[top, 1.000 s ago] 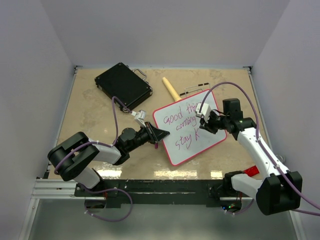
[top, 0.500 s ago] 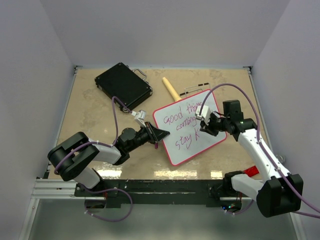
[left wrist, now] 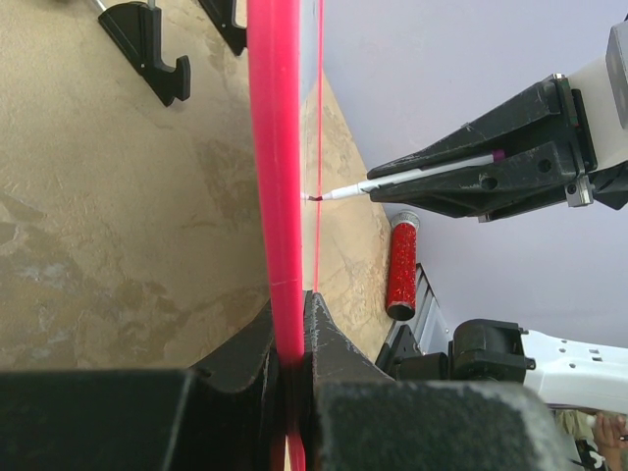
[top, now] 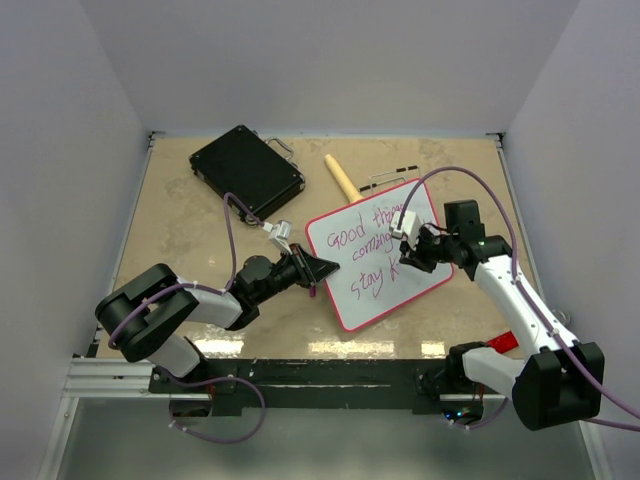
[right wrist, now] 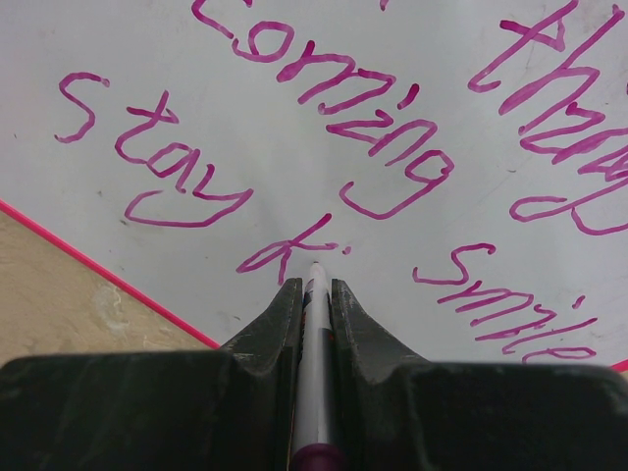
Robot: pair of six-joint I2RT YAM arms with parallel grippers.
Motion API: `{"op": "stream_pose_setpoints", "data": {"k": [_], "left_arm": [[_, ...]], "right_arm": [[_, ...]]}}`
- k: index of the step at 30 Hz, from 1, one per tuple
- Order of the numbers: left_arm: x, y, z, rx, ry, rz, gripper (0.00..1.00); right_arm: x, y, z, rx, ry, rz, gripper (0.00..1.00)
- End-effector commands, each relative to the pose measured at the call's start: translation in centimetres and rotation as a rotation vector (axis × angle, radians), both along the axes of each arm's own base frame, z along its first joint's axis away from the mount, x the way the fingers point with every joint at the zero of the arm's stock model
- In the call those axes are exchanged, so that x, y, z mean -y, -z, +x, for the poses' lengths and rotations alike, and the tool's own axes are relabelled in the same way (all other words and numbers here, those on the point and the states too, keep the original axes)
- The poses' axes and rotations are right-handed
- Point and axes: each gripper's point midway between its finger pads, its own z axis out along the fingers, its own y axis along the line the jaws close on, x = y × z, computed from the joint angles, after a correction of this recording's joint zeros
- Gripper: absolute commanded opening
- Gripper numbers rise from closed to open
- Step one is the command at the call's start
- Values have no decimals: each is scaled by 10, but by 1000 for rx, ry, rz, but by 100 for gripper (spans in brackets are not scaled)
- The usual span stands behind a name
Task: Write a sentence on the whiteboard
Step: Write on the whiteboard with the whiteboard marker without the cap.
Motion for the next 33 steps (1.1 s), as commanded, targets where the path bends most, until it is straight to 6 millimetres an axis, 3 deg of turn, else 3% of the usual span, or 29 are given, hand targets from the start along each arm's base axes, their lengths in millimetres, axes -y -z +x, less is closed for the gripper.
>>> {"op": "stream_pose_setpoints", "data": {"k": [1, 7, 26, 33], "left_arm": [[6, -39, -1, 136, 34, -78, 0], [5, -38, -1, 135, 33, -77, 0], [5, -37, -2, 133, 35, -77, 0], [6, -39, -1, 135, 36, -81, 0]], "right_arm": [[-2, -3, 9, 32, 16, 11, 0], [4, -11, 18, 71, 78, 6, 0], [0, 16, -17, -57, -86, -31, 0], [1, 13, -11, -34, -59, -33, 0]]}}
